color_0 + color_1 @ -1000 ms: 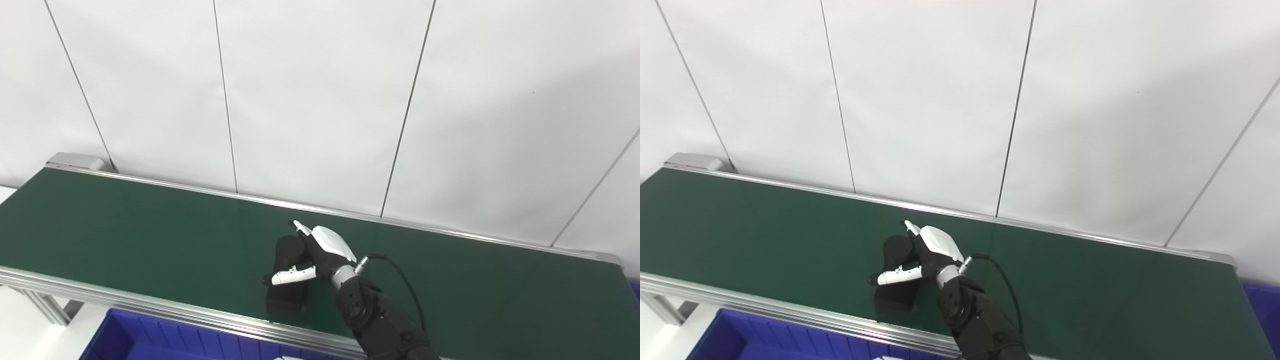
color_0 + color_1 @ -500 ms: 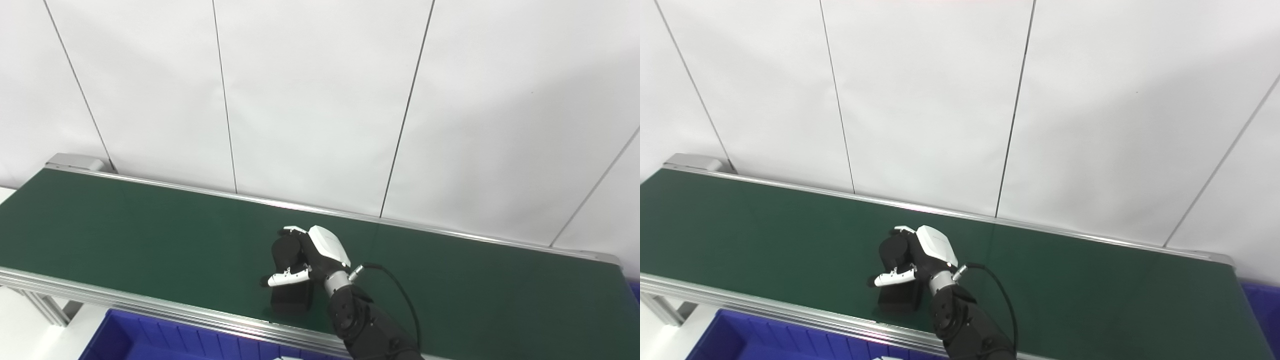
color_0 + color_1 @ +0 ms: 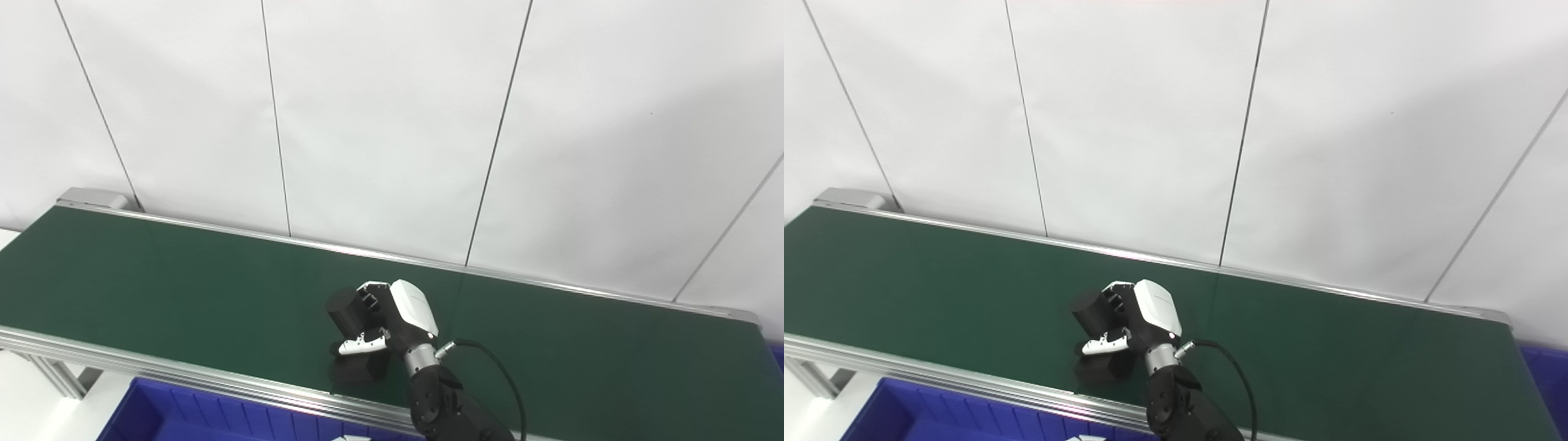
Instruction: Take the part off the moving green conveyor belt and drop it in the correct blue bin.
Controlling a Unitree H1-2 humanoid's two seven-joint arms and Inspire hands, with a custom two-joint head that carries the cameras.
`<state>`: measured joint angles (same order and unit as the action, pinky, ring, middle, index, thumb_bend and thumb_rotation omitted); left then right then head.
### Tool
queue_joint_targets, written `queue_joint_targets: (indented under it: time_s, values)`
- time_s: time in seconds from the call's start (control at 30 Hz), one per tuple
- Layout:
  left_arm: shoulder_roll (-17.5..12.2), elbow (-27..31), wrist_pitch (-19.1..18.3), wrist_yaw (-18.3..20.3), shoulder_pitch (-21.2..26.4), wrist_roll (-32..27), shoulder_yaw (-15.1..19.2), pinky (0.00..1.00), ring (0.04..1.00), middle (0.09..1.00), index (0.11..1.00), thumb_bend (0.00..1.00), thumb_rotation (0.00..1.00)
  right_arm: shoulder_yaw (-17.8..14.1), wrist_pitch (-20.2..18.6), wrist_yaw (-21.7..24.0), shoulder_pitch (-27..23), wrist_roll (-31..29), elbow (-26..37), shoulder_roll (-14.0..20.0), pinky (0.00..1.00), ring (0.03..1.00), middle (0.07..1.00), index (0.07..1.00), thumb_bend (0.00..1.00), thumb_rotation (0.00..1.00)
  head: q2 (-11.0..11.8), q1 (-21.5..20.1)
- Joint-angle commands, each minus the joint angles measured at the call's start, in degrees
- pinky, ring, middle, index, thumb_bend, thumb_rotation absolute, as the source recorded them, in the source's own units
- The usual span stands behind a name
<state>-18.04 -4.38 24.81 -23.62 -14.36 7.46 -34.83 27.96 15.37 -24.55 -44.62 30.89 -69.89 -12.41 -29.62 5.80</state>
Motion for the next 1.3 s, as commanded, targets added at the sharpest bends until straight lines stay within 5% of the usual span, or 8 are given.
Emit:
queue_joint_targets:
  time_s: [0.0,0.17,0.27,0.47,0.7,0.9,1.27]
  values:
    - [-0.3,1.1,2.1,-0.3,0.5,0.0,0.4,0.52,0.604,0.682,0.7,1.0,0.19,-0.4,2.1,-1.3,-1.0,-0.1,1.5,-0.6,0.33,0.371,0.488,0.561,0.5,0.0,0.0,0.0]
    - [-0.4,0.7,2.1,-0.2,0.8,-0.1,0.6,0.52,0.603,0.681,0.699,1.0,0.2,-0.7,2.9,-3.3,-0.5,0.3,3.0,-0.2,0.31,0.366,0.486,0.559,0.5,0.0,0.1,-0.2]
    - [-0.2,0.8,2.1,0.8,0.6,-1.1,1.2,0.52,0.606,0.684,0.699,1.0,0.19,-1.3,4.1,-4.3,-0.1,-0.1,4.0,-0.1,0.27,0.441,0.436,0.533,0.51,0.0,0.0,-0.3]
    - [-0.2,0.8,2.1,1.4,0.4,-0.9,1.8,0.52,0.61,0.686,0.698,1.0,0.2,-3.4,4.0,-4.4,2.5,-0.9,11.6,1.0,0.25,0.446,0.44,0.521,0.51,0.0,-0.2,-0.7]
    - [-0.2,1.1,2.1,2.8,0.1,-1.6,2.9,0.53,0.612,0.688,0.698,1.0,0.22,-6.9,1.6,-1.1,8.7,-2.9,27.6,2.9,0.25,0.354,0.462,0.553,0.5,0.0,-0.9,-1.6]
    - [-0.1,2.0,2.1,3.8,-0.4,-1.9,4.0,0.53,0.619,0.691,0.7,1.0,0.22,-9.6,-1.1,2.6,13.7,-4.2,39.4,4.3,0.36,0.394,0.511,0.546,0.51,0.0,-2.2,-2.4]
    - [0.3,4.1,2.1,6.3,-1.7,-2.4,6.3,0.55,0.632,0.703,0.715,0.97,0.24,-12.5,-5.1,9.9,23.0,-6.5,55.7,6.6,0.38,0.404,0.509,0.544,0.51,0.0,-6.0,-3.2]
